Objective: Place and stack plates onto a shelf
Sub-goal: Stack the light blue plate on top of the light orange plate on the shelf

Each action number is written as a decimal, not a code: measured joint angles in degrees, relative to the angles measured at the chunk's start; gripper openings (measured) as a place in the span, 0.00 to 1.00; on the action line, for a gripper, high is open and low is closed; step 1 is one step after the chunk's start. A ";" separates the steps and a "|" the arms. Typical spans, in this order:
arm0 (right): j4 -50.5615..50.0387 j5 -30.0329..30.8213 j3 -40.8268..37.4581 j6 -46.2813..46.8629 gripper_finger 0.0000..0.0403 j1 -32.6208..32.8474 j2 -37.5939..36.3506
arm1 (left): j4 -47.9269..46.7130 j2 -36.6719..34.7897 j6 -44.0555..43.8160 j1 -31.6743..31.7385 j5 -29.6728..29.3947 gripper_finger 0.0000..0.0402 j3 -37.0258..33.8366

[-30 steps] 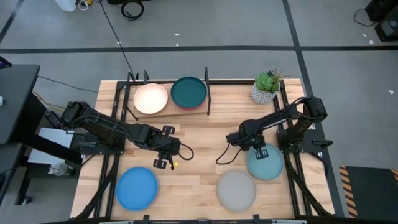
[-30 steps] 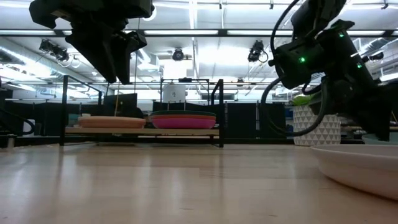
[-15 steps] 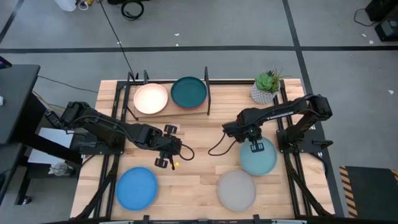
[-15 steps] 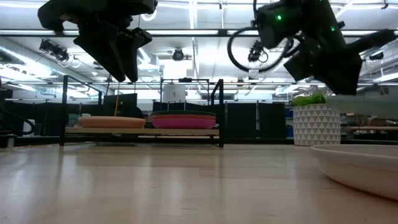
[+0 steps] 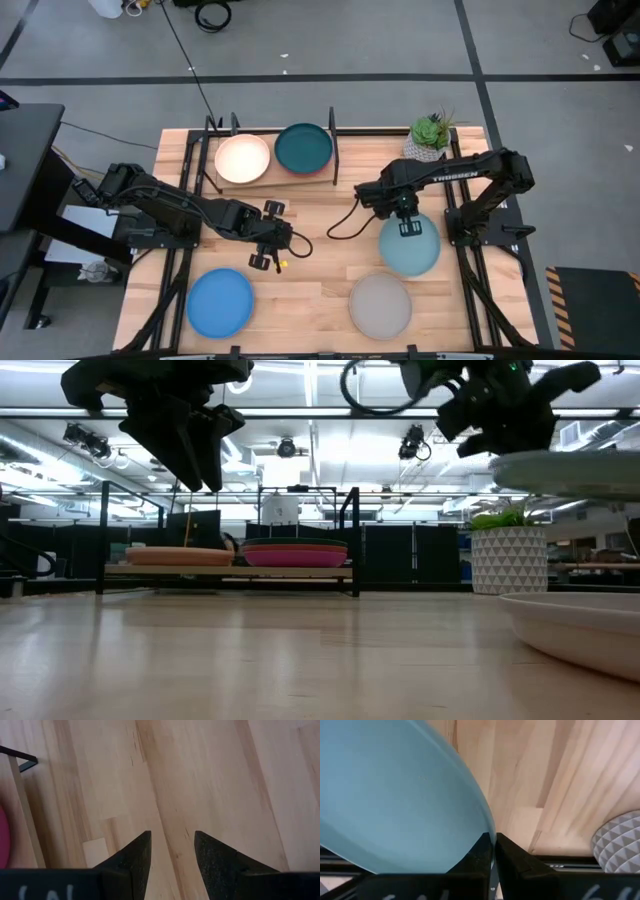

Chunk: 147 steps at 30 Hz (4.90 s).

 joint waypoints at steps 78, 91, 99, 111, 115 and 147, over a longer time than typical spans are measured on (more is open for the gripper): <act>7.80 -33.58 3.36 22.13 0.06 -10.47 0.02 | 72.34 16.79 78.40 -10.96 -31.11 0.63 -0.02; 9.58 -35.05 3.36 21.16 0.06 -10.45 0.02 | 73.37 16.78 84.00 -8.59 -25.77 0.52 0.00; 9.75 -35.05 3.36 20.61 0.06 -10.45 0.02 | 73.38 16.79 84.22 -8.54 -23.43 0.40 0.00; 10.13 -36.06 3.34 20.57 0.06 -10.46 0.00 | 73.06 16.78 83.75 -8.57 -23.26 0.29 -0.02; 10.13 -36.06 3.34 20.57 0.07 -10.45 -0.02 | 73.07 16.77 83.59 -8.57 -23.26 0.28 -0.02; 10.28 -35.66 3.34 13.88 0.51 -18.36 -8.83 | 71.64 16.70 75.79 -10.31 -31.02 0.27 0.04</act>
